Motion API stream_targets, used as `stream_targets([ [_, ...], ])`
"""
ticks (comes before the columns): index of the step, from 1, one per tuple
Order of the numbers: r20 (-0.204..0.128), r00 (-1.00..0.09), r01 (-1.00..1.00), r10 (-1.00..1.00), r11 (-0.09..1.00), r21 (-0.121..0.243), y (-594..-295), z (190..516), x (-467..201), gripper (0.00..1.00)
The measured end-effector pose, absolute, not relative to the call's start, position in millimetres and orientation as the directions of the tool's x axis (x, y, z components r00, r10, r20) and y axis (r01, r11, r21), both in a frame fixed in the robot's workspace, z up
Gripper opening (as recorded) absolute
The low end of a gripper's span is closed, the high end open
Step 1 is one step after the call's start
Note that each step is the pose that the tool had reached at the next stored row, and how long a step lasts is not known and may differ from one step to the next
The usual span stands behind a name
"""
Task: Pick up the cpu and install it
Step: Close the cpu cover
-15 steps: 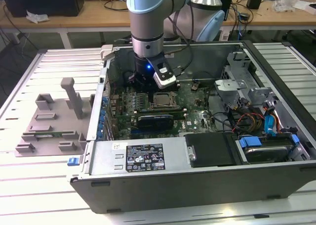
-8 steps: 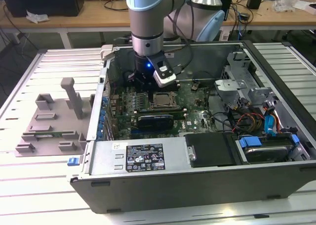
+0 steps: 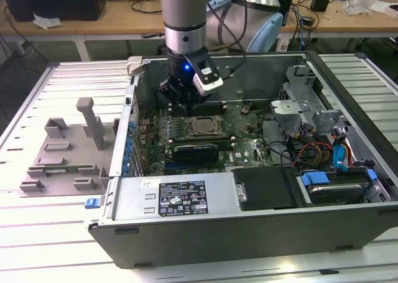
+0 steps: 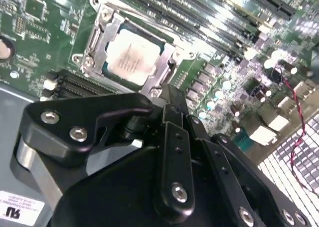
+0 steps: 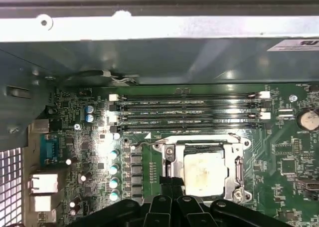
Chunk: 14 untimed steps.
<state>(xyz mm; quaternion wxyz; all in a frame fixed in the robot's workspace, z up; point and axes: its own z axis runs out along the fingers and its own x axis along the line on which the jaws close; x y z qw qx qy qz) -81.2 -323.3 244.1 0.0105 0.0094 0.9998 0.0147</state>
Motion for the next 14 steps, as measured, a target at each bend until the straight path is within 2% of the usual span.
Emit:
stream_targets([
  [3,-0.037,-0.999,0.015,0.016,0.999,0.029,-323.3,243.8,-80.0,0.11],
  [14,-0.039,-0.999,0.005,0.006,1.0,0.029,-323.3,249.0,-39.3,0.11],
])
